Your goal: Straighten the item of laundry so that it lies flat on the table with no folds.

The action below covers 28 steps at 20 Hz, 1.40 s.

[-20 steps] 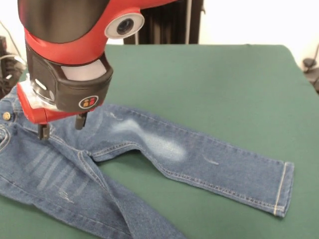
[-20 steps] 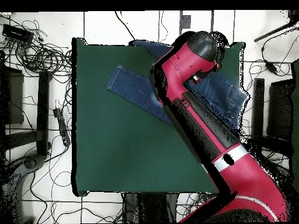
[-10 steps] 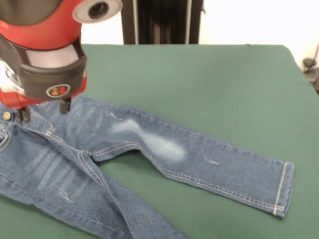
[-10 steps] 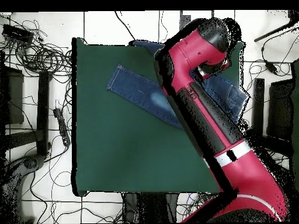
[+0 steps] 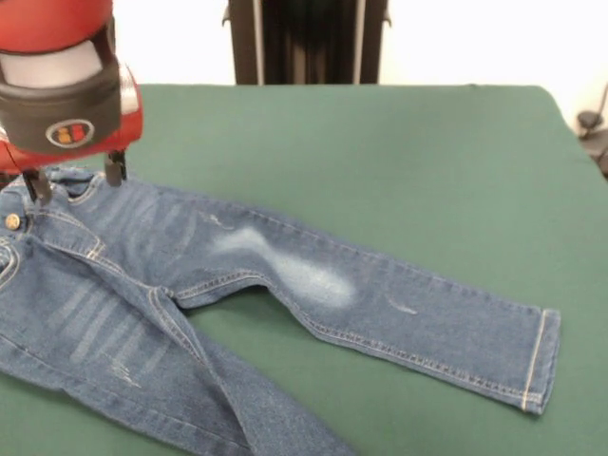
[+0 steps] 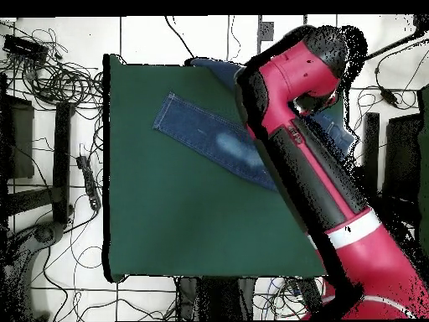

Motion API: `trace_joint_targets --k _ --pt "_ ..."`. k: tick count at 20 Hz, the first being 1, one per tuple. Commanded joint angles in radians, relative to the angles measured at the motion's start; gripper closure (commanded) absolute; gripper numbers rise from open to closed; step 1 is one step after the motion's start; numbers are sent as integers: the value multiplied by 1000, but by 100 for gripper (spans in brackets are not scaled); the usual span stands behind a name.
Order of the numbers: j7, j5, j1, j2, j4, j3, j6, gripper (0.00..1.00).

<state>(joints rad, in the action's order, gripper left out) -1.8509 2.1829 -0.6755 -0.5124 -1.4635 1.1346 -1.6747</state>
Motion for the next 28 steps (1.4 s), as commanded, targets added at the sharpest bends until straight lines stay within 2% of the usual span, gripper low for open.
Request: trace_joint_targets --k 1,8,11,16,22,28 --pt "170 170 4 -39 -198 27 54 0" --pt "62 253 11 -84 -285 1 96 0" --pt "27 258 12 -88 -321 -10 140 0" --pt "6 152 14 -49 -374 -55 239 0" --pt "65 -15 12 -6 -411 -110 320 0" --pt "135 -50 -4 1 -428 -122 325 0"
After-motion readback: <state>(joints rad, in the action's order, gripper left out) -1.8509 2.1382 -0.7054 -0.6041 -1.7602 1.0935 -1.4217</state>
